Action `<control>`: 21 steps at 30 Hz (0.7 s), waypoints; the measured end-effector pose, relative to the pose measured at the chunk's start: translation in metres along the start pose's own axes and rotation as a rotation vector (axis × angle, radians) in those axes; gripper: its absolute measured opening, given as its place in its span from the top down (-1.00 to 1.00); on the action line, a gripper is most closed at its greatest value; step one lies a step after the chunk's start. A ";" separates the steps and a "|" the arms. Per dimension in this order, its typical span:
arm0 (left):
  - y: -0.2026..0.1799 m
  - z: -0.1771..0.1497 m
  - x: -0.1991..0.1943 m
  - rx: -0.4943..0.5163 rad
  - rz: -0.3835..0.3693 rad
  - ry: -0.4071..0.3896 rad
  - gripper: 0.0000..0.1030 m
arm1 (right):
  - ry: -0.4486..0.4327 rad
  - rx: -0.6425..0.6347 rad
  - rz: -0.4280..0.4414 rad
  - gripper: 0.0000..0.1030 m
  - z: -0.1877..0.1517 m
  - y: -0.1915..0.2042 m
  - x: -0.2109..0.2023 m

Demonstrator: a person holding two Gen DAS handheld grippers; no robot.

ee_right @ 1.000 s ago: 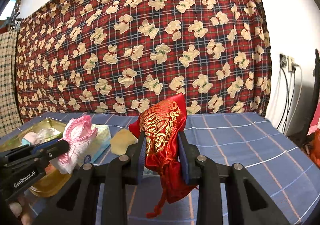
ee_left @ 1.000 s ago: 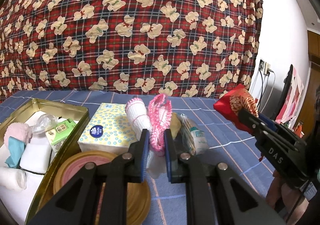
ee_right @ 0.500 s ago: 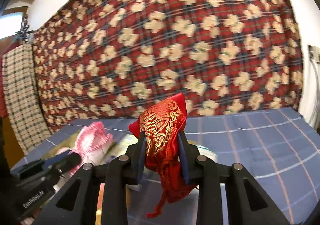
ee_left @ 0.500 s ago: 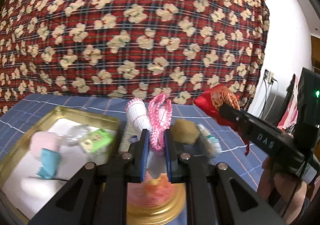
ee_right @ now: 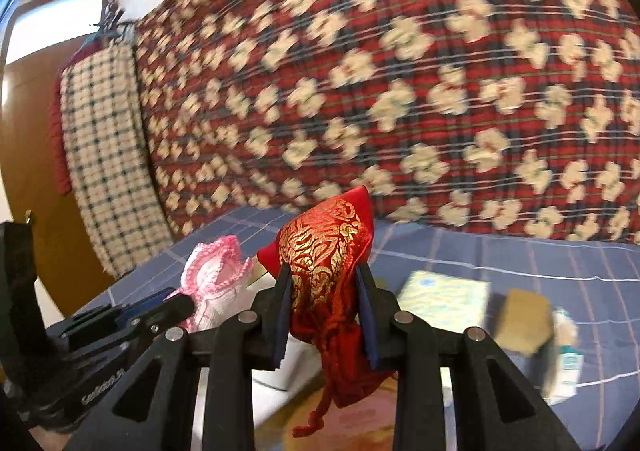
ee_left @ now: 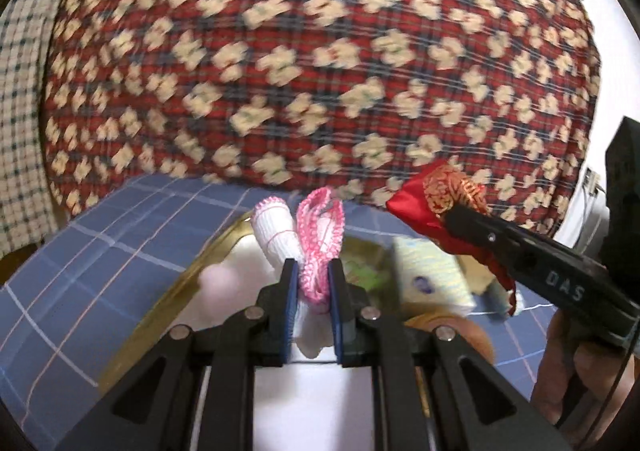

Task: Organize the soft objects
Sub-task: 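Carry the red pouch over the gold tray with the right gripper, then open the right gripper to drop the red pouch into the tray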

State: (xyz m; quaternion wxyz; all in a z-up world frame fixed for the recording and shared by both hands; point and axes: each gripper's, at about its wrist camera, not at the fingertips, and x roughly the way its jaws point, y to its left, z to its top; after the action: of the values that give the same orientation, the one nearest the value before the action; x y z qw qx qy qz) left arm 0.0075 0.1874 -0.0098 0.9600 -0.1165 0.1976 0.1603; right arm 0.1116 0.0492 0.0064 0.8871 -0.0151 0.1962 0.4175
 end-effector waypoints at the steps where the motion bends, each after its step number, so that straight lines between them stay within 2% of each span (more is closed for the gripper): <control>1: 0.007 -0.001 0.000 -0.006 0.016 0.005 0.76 | 0.014 -0.009 0.009 0.38 -0.002 0.006 0.004; 9: 0.046 -0.008 0.007 -0.053 0.087 0.048 0.76 | 0.147 -0.055 0.033 0.38 -0.019 0.036 0.038; 17: 0.054 -0.016 0.014 -0.055 0.099 0.092 0.76 | 0.243 -0.091 0.031 0.38 -0.030 0.050 0.057; 21: 0.055 -0.019 0.017 -0.049 0.104 0.105 0.76 | 0.263 -0.101 0.042 0.38 -0.035 0.051 0.060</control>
State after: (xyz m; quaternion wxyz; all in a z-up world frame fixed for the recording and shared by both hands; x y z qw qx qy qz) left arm -0.0038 0.2367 -0.0423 0.9355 -0.1379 0.2497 0.2084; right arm 0.0959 0.1200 -0.0404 0.8429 -0.1100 0.2896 0.4399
